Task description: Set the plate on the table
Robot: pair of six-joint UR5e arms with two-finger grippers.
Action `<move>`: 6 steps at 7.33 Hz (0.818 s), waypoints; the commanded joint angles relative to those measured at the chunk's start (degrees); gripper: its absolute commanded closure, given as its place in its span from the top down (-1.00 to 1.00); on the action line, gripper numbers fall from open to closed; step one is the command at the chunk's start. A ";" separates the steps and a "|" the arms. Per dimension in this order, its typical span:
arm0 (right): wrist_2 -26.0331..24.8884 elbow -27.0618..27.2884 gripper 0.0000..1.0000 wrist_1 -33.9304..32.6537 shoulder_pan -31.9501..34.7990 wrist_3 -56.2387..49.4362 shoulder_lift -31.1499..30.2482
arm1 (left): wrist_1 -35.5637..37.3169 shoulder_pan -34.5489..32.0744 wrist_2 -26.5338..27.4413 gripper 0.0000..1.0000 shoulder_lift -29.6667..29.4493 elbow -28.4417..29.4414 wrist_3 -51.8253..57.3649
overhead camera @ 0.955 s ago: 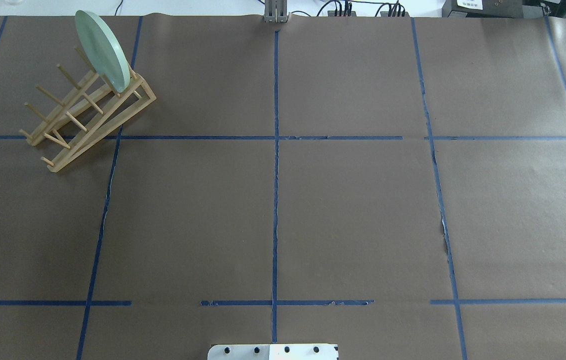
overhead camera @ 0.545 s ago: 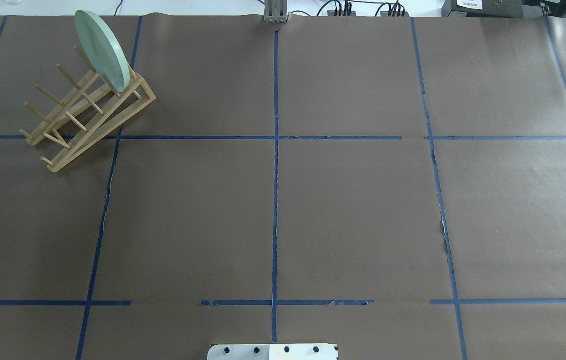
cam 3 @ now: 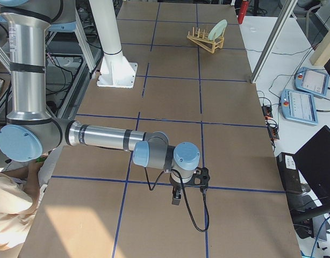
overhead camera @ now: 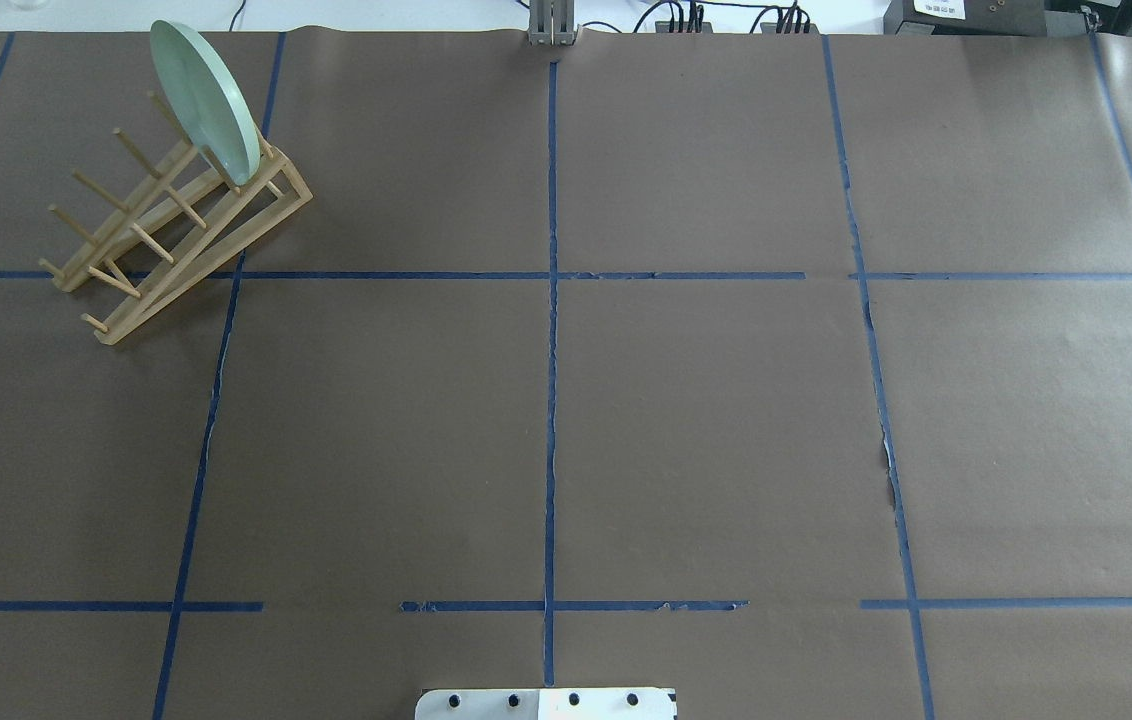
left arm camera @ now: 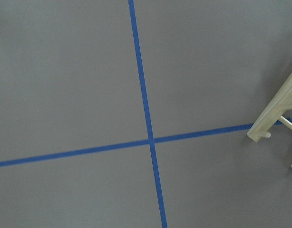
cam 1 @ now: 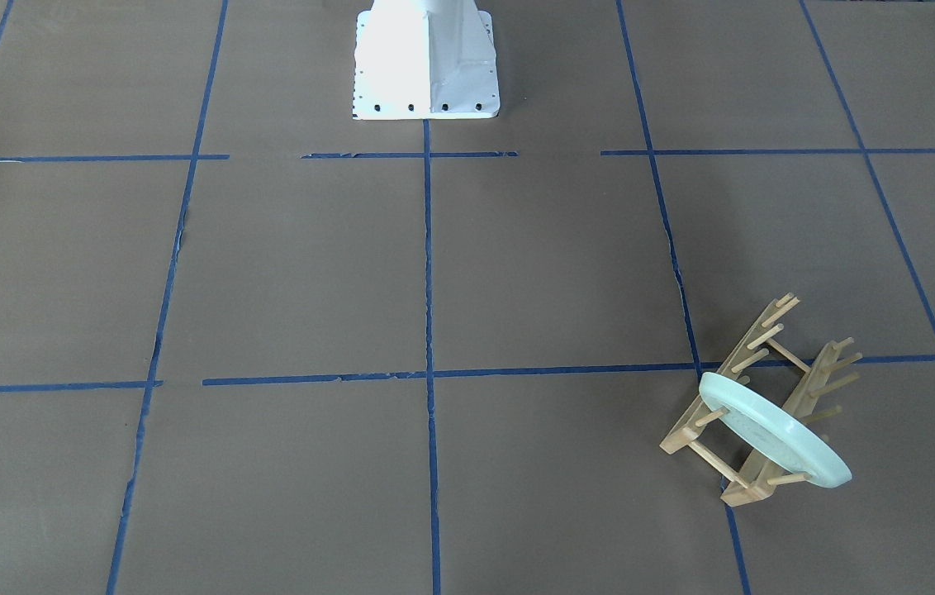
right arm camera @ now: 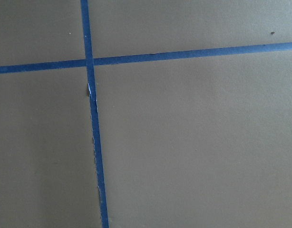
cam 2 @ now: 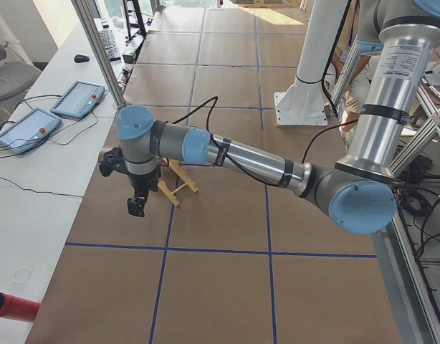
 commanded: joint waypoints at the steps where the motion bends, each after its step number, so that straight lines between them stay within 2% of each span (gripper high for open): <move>1: 0.00 -0.09 1.00 0.00 0.00 0.00 0.00 | -16.43 2.20 1.84 1.00 -3.77 6.85 -7.68; 2: 0.00 0.00 1.00 0.00 0.00 0.00 0.00 | -23.88 4.75 -6.43 1.00 -4.23 8.21 -27.33; 3: 0.00 0.00 1.00 0.00 0.00 0.00 0.00 | -32.48 7.64 -9.91 1.00 -4.23 9.36 -38.40; 4: 0.00 0.00 1.00 0.00 0.00 0.00 0.00 | -38.57 11.85 -10.37 1.00 -5.19 10.42 -48.26; 6: 0.00 0.00 1.00 0.00 0.00 0.00 0.00 | -48.86 15.39 -10.38 1.00 -8.00 11.56 -74.15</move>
